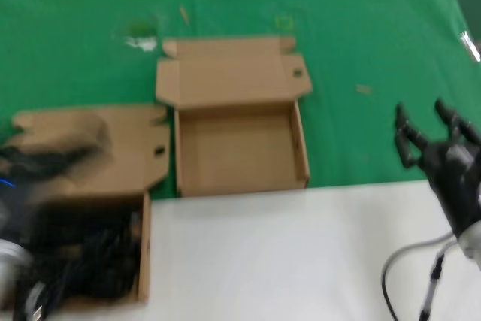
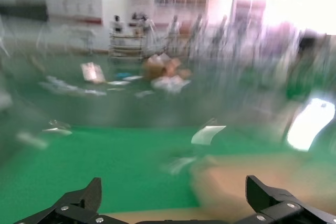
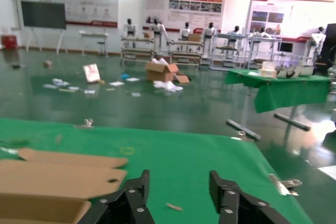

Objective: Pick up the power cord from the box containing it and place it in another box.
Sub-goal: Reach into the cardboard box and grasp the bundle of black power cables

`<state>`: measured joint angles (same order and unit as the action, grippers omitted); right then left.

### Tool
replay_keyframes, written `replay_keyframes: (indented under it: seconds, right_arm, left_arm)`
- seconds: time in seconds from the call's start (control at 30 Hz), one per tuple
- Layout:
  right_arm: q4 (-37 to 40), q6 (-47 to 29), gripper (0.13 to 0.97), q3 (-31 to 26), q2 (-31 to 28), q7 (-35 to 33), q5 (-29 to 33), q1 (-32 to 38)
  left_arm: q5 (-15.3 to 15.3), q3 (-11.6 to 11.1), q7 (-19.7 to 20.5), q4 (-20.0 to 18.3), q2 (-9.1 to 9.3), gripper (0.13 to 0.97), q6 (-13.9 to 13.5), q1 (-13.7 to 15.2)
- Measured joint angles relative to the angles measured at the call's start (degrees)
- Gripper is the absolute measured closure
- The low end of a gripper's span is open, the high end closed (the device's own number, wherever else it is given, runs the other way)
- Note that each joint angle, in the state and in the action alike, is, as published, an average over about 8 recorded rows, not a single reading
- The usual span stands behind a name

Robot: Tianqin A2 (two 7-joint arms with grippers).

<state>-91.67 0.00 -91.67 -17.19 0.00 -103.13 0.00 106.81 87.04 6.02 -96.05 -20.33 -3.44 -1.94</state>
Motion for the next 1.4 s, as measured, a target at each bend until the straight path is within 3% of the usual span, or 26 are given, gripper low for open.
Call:
replay_keyframes:
  seconds: [0.13,0.2,0.37,0.5,0.7,0.8,0.93,1.23,1.4]
  right_arm:
    - [0.0,0.0,0.68,0.0,0.0,0.0,0.0,0.0]
    - [0.0,0.0,0.706,0.0,0.0,0.0,0.0,0.0]
    - [0.0,0.0,0.799,0.0,0.0,0.0,0.0,0.0]
    - [0.0,0.0,0.855,0.0,0.0,0.0,0.0,0.0]
    - [0.0,0.0,0.886,0.0,0.0,0.0,0.0,0.0]
    - [0.0,0.0,0.918,0.0,0.0,0.0,0.0,0.0]
    - [0.0,0.0,0.94,0.0,0.0,0.0,0.0,0.0]
    - [0.0,0.0,0.956,0.0,0.0,0.0,0.0,0.0]
    - [0.0,0.0,0.956,0.0,0.0,0.0,0.0,0.0]
  left_arm:
    - [6.1,-6.4,6.2,-7.0,-5.54,0.132,-3.4,-4.6]
    - [6.7,-6.7,6.9,-8.3,-7.32,0.132,-3.5,-5.3]
    - [3.8,0.4,4.8,-5.6,-7.35,0.132,-0.5,-3.0]
    - [3.6,5.9,4.1,-3.5,-8.32,0.132,2.4,-1.2]
    - [6.4,13.3,3.4,-1.2,-14.33,0.132,6.0,-0.1]
    - [7.0,14.7,3.3,-0.5,-17.35,0.132,5.7,-1.1]
    - [6.6,12.7,2.9,-1.3,-19.42,0.132,2.9,-4.6]
    - [5.7,3.1,0.4,-6.2,-21.12,0.132,-5.8,-15.6]
    - [3.7,1.0,-2.0,-5.7,-21.69,0.132,-8.9,-19.4]
